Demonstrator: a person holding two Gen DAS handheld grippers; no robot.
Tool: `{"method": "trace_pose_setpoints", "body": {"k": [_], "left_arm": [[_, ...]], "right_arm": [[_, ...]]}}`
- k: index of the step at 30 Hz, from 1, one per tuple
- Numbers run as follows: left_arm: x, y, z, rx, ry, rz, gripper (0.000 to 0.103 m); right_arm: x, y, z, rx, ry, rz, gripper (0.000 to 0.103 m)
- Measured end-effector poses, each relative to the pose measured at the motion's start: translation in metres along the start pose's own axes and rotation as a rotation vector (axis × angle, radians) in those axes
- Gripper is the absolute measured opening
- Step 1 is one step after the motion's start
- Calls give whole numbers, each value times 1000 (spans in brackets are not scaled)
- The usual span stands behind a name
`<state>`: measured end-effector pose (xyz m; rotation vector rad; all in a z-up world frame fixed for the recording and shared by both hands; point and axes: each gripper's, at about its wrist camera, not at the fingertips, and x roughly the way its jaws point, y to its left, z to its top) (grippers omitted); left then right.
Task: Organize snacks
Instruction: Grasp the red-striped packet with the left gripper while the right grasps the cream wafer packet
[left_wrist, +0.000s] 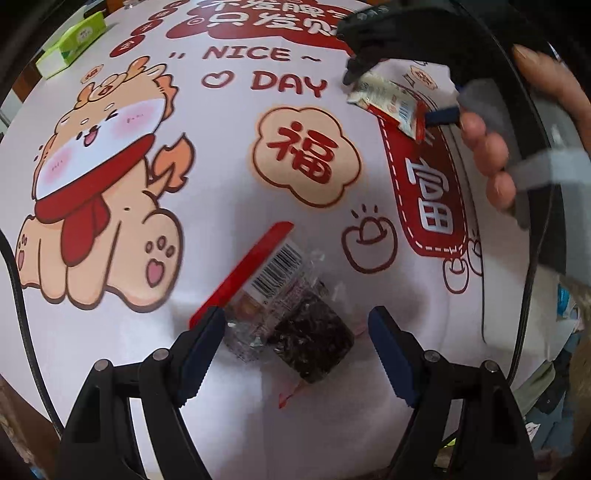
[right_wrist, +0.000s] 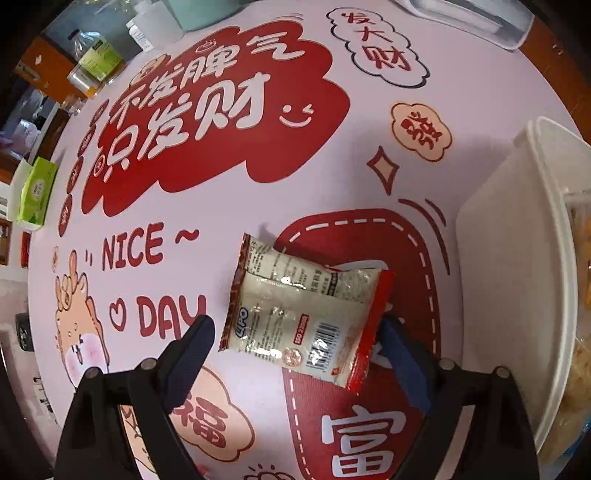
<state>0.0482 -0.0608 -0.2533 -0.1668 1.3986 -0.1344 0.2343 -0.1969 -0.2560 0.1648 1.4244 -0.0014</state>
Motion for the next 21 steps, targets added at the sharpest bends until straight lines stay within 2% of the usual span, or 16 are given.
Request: {"method": "trace_pose_setpoints", "body": {"k": [2, 3, 6, 9, 16, 21], "left_arm": [[1, -5, -3, 15, -9, 15, 79], [2, -9, -4, 28, -15, 28, 79], [4, -16, -8, 49, -7, 49, 79], [6, -20, -13, 68, -1, 70, 79], [5, -19, -19, 49, 11, 71, 79], [0, -12, -26, 56, 9, 93, 78]], "right_arm": [[0, 3, -1, -17, -12, -35, 86], [-1, 5, -2, -28, -20, -54, 76], [-4, 7, -6, -65, -28, -48, 62], [-7, 2, -13, -78, -27, -24, 54], [-15, -23, -33, -88, 7, 66, 52], [-41, -28, -57, -141, -32, 126, 52]]}}
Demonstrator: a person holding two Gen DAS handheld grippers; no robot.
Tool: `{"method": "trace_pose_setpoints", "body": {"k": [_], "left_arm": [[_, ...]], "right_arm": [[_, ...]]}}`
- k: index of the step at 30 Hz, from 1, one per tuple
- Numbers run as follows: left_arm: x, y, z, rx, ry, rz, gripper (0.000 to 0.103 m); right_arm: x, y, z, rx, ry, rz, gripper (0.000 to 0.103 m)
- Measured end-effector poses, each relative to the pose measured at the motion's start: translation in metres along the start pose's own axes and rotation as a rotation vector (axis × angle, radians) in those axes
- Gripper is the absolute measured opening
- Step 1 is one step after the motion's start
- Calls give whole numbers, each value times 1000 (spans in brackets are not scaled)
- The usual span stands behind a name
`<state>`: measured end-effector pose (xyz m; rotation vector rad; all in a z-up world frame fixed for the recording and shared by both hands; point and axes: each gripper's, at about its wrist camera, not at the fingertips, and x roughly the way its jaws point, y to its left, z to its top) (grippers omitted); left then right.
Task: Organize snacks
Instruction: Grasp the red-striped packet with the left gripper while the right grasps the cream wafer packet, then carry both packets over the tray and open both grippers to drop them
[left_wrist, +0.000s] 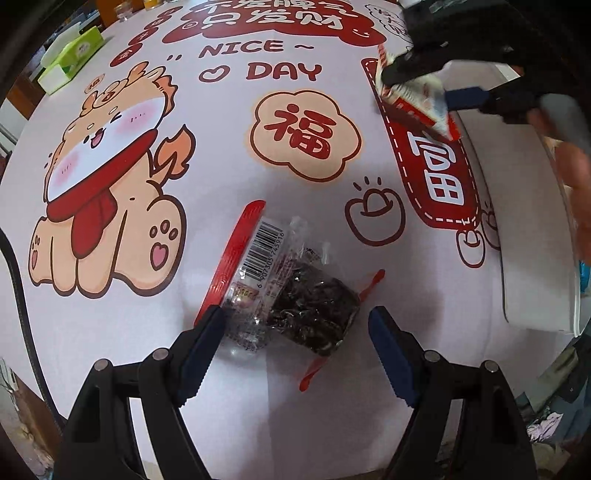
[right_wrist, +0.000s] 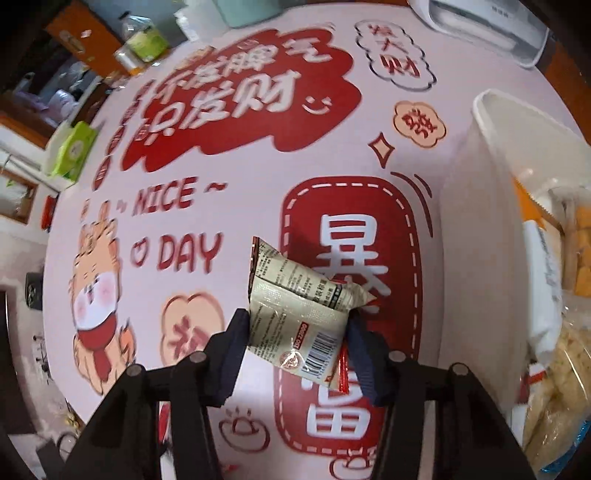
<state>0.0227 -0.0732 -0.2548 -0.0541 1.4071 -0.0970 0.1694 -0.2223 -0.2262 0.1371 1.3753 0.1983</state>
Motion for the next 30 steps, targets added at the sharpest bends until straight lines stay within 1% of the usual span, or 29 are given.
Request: {"method": "trace_pose_setpoints", "body": {"k": [1, 2, 3, 4, 5, 8, 11, 13, 18, 23, 26, 30], "left_arm": [[1, 0, 0, 2, -4, 11, 76], [0, -2, -1, 11, -10, 35, 69], [0, 0, -1, 21, -15, 46, 67], [-2, -2, -2, 33, -22, 38, 59], [-4, -4, -1, 42, -30, 24, 46], [-4, -10, 2, 42, -28, 40, 44], [-10, -14, 6, 29, -36, 34, 43], [-21, -15, 16, 33, -64, 38, 43], [-63, -36, 34, 68, -161, 32, 43], [-107, -72, 54, 119, -258, -26, 43], [-122, -102, 64, 162, -302, -65, 43], [-138, -139, 77, 210, -337, -110, 43]], "right_arm": [[-7, 1, -4, -5, -11, 15, 52], [-17, 1, -8, -15, -26, 29, 52], [-24, 2, -10, -24, -38, 39, 52], [-32, 5, -12, -37, -53, 50, 52], [-42, 6, -16, -52, -73, 62, 52], [-64, 6, -25, -89, -111, 92, 52], [-82, 3, -34, -117, -141, 112, 52], [-94, 1, -43, -133, -157, 118, 52], [-125, -19, -72, -162, -213, 103, 52], [-156, -56, -97, -131, -259, 75, 52], [-173, -78, -108, -103, -288, 48, 53], [-193, -108, -119, -51, -323, 9, 53]]}}
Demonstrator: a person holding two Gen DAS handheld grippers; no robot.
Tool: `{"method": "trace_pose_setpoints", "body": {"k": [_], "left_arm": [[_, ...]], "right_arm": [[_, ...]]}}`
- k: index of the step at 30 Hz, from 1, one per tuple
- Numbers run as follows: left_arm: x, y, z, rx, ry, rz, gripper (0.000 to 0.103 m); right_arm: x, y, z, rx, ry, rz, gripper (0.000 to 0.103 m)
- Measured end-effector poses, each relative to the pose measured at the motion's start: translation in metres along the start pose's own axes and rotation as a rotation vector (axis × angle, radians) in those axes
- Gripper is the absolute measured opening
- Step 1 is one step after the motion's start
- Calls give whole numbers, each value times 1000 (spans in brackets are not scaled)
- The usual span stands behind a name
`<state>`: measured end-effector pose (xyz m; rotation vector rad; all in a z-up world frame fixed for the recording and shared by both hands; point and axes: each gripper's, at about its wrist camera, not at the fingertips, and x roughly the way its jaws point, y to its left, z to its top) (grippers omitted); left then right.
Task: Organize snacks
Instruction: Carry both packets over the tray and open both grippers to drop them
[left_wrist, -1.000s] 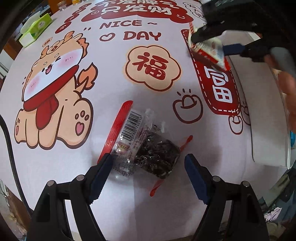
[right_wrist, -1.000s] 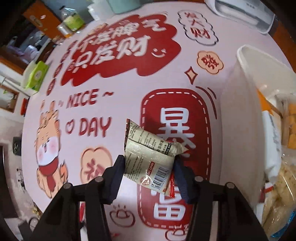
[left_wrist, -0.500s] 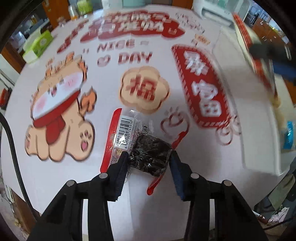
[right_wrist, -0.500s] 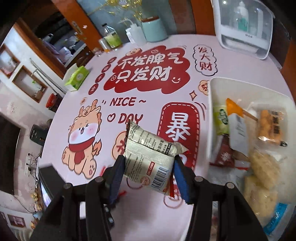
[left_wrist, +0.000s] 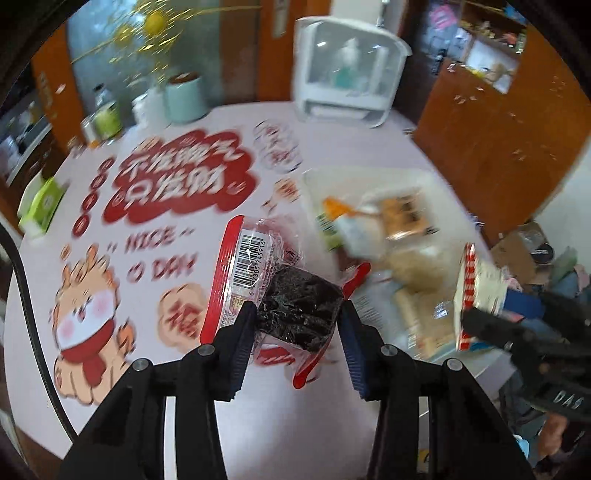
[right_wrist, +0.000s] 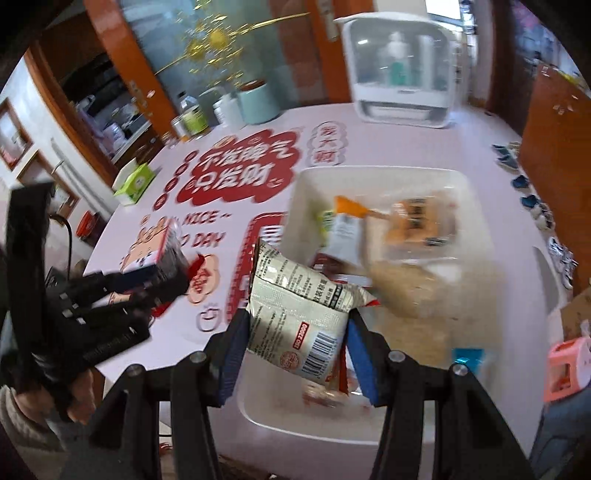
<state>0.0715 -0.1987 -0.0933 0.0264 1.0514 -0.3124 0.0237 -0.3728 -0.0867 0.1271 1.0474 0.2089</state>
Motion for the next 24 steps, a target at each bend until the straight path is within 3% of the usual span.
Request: {"method": "trace_pose_setpoints", "body": {"k": [10, 24], "left_arm": [[5, -59, 39, 63, -23, -44, 43], [20, -91, 47, 107, 8, -42, 44]], "right_arm": [[-43, -57, -7, 107, -78, -72, 53], [-33, -76, -5, 135, -42, -74, 54]]}}
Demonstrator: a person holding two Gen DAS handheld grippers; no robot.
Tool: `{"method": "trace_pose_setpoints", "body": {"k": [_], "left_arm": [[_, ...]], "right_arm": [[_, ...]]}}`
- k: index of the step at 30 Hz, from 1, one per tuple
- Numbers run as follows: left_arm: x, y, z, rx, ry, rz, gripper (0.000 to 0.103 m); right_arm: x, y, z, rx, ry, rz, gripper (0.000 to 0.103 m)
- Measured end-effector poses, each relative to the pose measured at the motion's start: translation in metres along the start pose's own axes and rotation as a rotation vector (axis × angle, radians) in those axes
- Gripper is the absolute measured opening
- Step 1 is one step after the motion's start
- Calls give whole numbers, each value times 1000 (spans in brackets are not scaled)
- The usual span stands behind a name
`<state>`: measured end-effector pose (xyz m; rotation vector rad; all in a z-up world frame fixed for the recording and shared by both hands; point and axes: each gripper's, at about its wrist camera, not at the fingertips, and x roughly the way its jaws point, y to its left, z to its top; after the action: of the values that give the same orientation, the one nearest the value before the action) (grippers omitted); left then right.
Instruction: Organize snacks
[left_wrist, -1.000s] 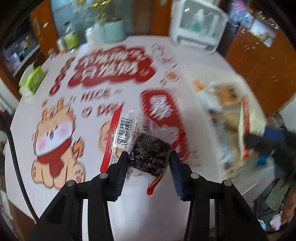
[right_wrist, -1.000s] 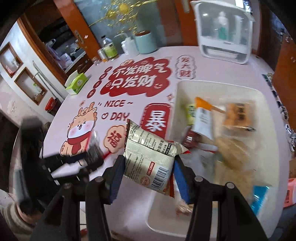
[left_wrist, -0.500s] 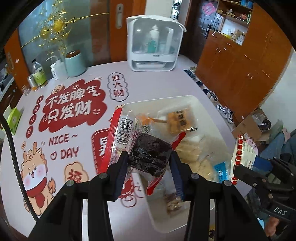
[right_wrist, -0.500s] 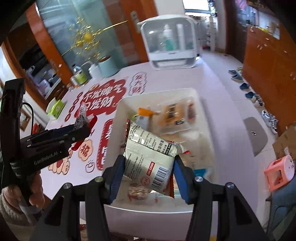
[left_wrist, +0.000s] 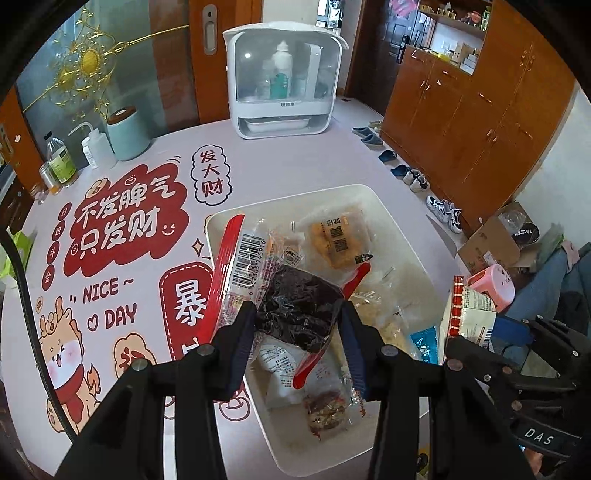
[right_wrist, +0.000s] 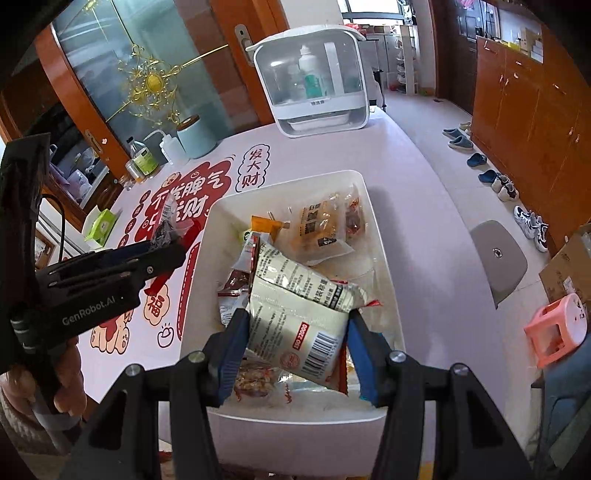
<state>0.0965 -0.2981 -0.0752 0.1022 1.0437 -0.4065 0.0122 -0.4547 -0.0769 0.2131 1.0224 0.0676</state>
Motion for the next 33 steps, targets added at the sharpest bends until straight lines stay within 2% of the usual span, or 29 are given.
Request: {"method": "trace_pose_setpoints", "body": {"k": [5, 7, 8, 9, 11, 18, 33], "left_arm": [[0, 0, -1, -1, 1, 7, 45], [-1, 1, -3, 0, -10, 13, 60], [-2, 1, -3, 0, -15, 14, 80], [-4, 1, -3, -2, -25, 14, 90], [-7, 2, -5, -3, -41, 18, 91], [-6, 5, -13, 3, -5, 53, 91], [-31, 21, -38, -40, -28, 106, 91]], "right_arm": [[5, 1, 2, -13, 7, 3, 57], [7, 2, 2, -16, 11, -6, 62], [9, 3, 3, -18, 15, -18, 70], [10, 3, 3, -18, 14, -27, 77], [12, 3, 2, -16, 16, -35, 80], [15, 6, -3, -16, 36, -29, 80], [11, 24, -16, -30, 40, -33, 80]]}}
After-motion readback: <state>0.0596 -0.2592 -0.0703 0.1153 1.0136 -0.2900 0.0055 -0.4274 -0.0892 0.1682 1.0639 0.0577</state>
